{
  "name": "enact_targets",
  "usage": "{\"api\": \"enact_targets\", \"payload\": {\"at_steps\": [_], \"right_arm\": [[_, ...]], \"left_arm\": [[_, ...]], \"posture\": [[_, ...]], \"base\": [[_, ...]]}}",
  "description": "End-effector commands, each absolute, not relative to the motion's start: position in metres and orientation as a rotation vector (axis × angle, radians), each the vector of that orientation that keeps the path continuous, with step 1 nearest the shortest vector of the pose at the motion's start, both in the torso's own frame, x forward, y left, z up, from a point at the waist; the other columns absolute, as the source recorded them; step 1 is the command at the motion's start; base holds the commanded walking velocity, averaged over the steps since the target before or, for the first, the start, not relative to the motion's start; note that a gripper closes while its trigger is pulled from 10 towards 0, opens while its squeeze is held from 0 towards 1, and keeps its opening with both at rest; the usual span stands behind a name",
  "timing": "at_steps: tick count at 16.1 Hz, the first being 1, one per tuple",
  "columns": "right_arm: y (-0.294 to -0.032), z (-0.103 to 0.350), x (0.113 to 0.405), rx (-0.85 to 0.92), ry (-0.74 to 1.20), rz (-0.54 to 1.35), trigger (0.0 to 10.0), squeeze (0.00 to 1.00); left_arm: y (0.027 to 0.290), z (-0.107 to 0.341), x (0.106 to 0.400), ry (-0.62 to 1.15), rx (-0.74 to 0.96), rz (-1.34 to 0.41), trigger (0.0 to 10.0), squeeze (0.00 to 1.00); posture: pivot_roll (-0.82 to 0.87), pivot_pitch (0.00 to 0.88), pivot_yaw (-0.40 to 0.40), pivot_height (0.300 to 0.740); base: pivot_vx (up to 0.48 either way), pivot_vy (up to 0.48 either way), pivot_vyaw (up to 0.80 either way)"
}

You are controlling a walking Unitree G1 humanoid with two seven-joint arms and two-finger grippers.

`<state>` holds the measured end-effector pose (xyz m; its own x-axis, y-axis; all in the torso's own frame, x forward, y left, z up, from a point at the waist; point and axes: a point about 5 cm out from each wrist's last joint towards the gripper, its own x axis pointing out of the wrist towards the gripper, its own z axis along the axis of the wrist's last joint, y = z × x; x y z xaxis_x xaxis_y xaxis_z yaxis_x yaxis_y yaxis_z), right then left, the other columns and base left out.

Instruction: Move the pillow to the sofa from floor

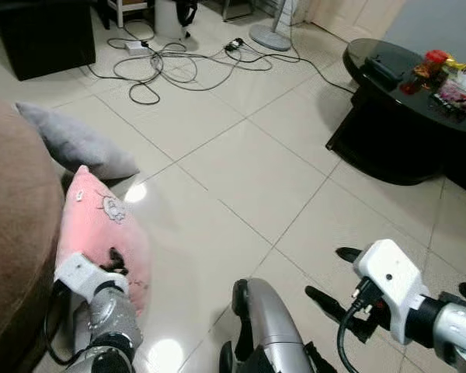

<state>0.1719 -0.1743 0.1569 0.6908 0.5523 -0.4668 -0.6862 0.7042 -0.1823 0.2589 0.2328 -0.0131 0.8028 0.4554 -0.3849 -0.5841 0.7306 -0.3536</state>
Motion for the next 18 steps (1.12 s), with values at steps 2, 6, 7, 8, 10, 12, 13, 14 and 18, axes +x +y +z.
{"api": "enact_targets", "payload": {"at_steps": [2,6,7,8,10,12,13,14,18], "right_arm": [[-0.182,0.138,0.185,-0.372,0.404,0.653,10.0,0.00],[-0.195,0.087,0.218,-0.382,0.362,0.373,10.0,0.00],[-0.197,0.080,0.225,-0.356,0.354,0.314,10.0,0.00],[-0.198,0.077,0.227,-0.343,0.358,0.293,10.0,0.00],[-0.199,0.059,0.240,-0.258,0.356,0.198,10.0,0.00],[-0.199,0.046,0.248,-0.218,0.354,0.119,10.0,0.00],[-0.196,0.043,0.252,-0.210,0.345,0.105,10.0,0.00],[-0.191,0.041,0.254,-0.214,0.337,0.109,10.0,0.00],[-0.182,0.030,0.264,-0.199,0.333,0.119,10.0,0.00]], "left_arm": [[0.205,-0.015,0.261,0.288,-0.387,0.381,0.0,0.00],[0.148,0.006,0.271,0.128,-0.198,-0.100,0.0,0.00],[0.135,0.014,0.271,0.075,-0.151,-0.210,0.0,0.00],[0.129,0.019,0.270,0.044,-0.133,-0.256,0.0,0.00],[0.118,0.037,0.272,-0.033,-0.081,-0.381,0.0,0.00],[0.124,0.044,0.272,-0.032,-0.038,-0.394,10.0,0.00],[0.132,0.046,0.271,-0.019,-0.018,-0.376,10.0,0.00],[0.141,0.045,0.269,0.000,-0.004,-0.350,10.0,0.00],[0.155,0.037,0.260,0.071,0.033,-0.280,10.0,0.00]], "posture": [[-0.26,0.074,-0.153,0.547],[-0.05,0.000,-0.020,0.547],[-0.03,0.000,-0.004,0.547],[-0.02,0.000,0.003,0.547],[0.03,0.000,0.050,0.547],[0.04,0.000,0.061,0.547],[0.04,0.000,0.064,0.547],[0.04,0.000,0.068,0.547],[0.05,0.000,0.070,0.547]], "base": [[0.000,0.000,0.00],[0.000,0.000,0.00],[0.000,0.000,0.00],[0.000,0.000,0.00],[0.000,0.000,0.00],[0.000,0.000,0.00],[0.000,0.000,0.00],[0.000,0.000,0.00],[0.000,0.000,0.68]]}}
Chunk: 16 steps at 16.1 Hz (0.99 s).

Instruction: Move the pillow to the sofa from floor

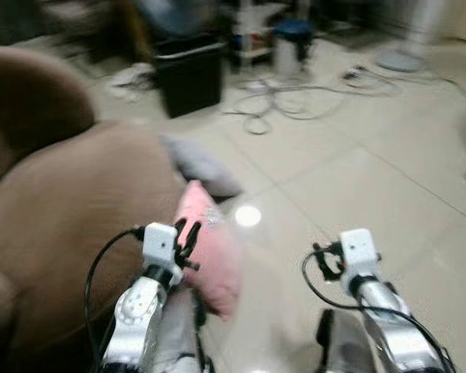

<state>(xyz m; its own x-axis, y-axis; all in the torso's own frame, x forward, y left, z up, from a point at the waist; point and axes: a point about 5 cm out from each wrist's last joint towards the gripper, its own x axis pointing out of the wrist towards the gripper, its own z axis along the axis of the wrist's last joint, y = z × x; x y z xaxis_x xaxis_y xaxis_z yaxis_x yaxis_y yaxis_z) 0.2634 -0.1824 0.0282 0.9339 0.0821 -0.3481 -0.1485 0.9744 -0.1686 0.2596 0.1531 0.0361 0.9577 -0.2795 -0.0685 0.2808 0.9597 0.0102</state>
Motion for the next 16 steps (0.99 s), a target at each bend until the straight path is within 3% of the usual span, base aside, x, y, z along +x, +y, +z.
{"api": "enact_targets", "payload": {"at_steps": [1,8,11,12,14,15,16], "right_arm": [[-0.178,0.027,0.266,-0.199,0.339,0.141,10.0,0.00],[-0.181,0.016,0.263,-0.221,0.347,0.168,10.0,0.00],[-0.192,0.013,0.259,-0.208,0.370,0.117,10.0,0.00],[-0.197,0.015,0.255,-0.235,0.367,0.126,10.0,0.00],[-0.204,0.020,0.248,-0.266,0.362,0.153,10.0,0.00],[-0.208,0.026,0.240,-0.291,0.362,0.211,10.0,0.00],[-0.209,0.029,0.236,-0.318,0.366,0.252,10.0,0.00]], "left_arm": [[0.155,0.035,0.258,0.090,0.047,-0.273,10.0,0.00],[0.141,0.032,0.260,0.139,0.091,-0.312,10.0,0.00],[0.129,0.018,0.258,0.216,0.098,-0.377,10.0,0.00],[0.124,0.001,0.255,0.327,0.084,-0.375,10.0,0.00],[0.121,-0.013,0.254,0.410,-0.001,-0.319,10.0,0.00],[0.111,-0.029,0.246,0.535,-0.093,-0.328,10.0,0.00],[0.103,-0.035,0.241,0.589,-0.121,-0.344,10.0,0.29]], "posture": [[0.05,0.000,0.070,0.547],[0.03,0.000,0.062,0.547],[0.00,0.000,0.056,0.547],[-0.02,0.000,0.050,0.547],[-0.06,0.000,0.027,0.547],[-0.10,0.000,0.010,0.547],[-0.12,0.000,0.002,0.547]], "base": [[0.000,0.000,0.80],[0.000,0.000,0.80],[0.000,0.000,0.00],[0.000,0.000,0.00],[0.000,0.000,0.00],[0.000,0.000,0.00],[0.000,0.000,0.00]]}}
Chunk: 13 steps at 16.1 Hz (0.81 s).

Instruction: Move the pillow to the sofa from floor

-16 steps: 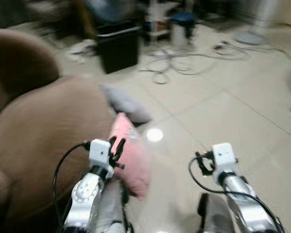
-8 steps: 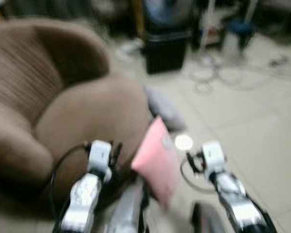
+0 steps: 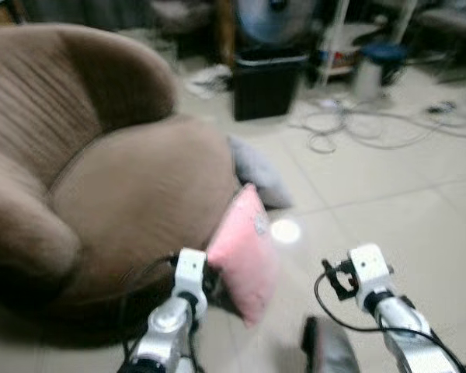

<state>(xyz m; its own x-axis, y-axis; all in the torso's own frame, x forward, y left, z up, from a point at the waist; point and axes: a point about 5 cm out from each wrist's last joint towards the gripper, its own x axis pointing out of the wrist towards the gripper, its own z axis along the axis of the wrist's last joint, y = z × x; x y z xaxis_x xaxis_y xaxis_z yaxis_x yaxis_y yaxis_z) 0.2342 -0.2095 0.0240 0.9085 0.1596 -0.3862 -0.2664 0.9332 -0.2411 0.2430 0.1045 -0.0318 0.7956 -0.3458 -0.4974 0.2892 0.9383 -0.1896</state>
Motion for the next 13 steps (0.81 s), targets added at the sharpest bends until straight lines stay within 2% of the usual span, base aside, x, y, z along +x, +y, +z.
{"api": "enact_targets", "payload": {"at_steps": [1,2,5,8,11,13], "right_arm": [[-0.209,0.031,0.233,-0.330,0.367,0.269,10.0,0.00],[-0.210,0.035,0.229,-0.349,0.371,0.303,10.0,0.00],[-0.210,0.057,0.215,-0.382,0.359,0.399,10.0,0.00],[-0.217,0.070,0.203,-0.415,0.374,0.413,10.0,0.00],[-0.217,0.083,0.195,-0.414,0.371,0.395,10.0,0.00],[-0.206,0.090,0.188,-0.409,0.377,0.455,10.0,0.00]], "left_arm": [[0.100,-0.037,0.239,0.608,-0.133,-0.349,10.0,0.29],[0.093,-0.041,0.236,0.630,-0.168,-0.347,10.0,1.00],[0.090,-0.043,0.241,0.659,-0.227,-0.194,10.0,1.00],[0.095,-0.037,0.252,0.616,-0.232,-0.082,10.0,1.00],[0.112,-0.036,0.256,0.596,-0.160,0.049,10.0,1.00],[0.132,-0.031,0.261,0.552,-0.129,0.167,10.0,1.00]], "posture": [[-0.13,0.000,0.000,0.547],[-0.16,0.000,-0.004,0.547],[-0.24,0.000,-0.035,0.547],[-0.31,0.017,-0.054,0.547],[-0.34,0.047,-0.068,0.547],[-0.35,0.082,-0.069,0.547]], "base": [[0.000,0.000,0.00],[0.000,0.000,0.00],[0.000,0.000,0.00],[0.000,0.000,0.00],[0.000,0.000,0.00],[0.000,0.000,0.00]]}}
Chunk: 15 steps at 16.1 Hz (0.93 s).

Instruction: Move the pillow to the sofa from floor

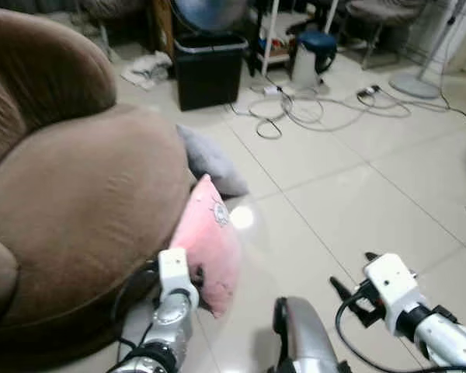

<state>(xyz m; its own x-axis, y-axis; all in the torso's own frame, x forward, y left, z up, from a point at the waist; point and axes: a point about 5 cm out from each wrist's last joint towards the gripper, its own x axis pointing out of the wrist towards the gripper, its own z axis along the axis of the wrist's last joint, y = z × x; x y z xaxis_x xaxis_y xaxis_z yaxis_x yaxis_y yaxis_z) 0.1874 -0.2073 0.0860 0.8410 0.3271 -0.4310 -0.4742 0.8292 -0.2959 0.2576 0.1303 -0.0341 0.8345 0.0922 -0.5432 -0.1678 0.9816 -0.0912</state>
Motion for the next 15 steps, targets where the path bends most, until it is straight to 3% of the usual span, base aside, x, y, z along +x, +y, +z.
{"api": "enact_targets", "payload": {"at_steps": [1,4,8,15], "right_arm": [[-0.202,0.092,0.186,-0.410,0.377,0.485,10.0,0.00],[-0.182,0.097,0.181,-0.372,0.377,0.623,10.0,0.00],[-0.178,0.102,0.172,-0.366,0.396,0.631,10.0,0.00],[-0.175,0.124,0.161,-0.353,0.377,0.622,10.0,0.00]], "left_arm": [[0.137,-0.030,0.262,0.535,-0.133,0.193,10.0,1.00],[0.140,-0.021,0.272,0.475,-0.216,0.171,10.0,1.00],[0.146,-0.015,0.279,0.446,-0.207,0.164,10.0,1.00],[0.168,-0.008,0.283,0.403,-0.147,0.286,10.0,1.00]], "posture": [[-0.35,0.093,-0.063,0.547],[-0.36,0.149,-0.052,0.547],[-0.38,0.221,-0.057,0.547],[-0.45,0.241,-0.094,0.547]], "base": [[0.000,0.000,0.00],[0.000,0.000,0.00],[0.000,0.000,0.00],[0.000,0.000,0.00]]}}
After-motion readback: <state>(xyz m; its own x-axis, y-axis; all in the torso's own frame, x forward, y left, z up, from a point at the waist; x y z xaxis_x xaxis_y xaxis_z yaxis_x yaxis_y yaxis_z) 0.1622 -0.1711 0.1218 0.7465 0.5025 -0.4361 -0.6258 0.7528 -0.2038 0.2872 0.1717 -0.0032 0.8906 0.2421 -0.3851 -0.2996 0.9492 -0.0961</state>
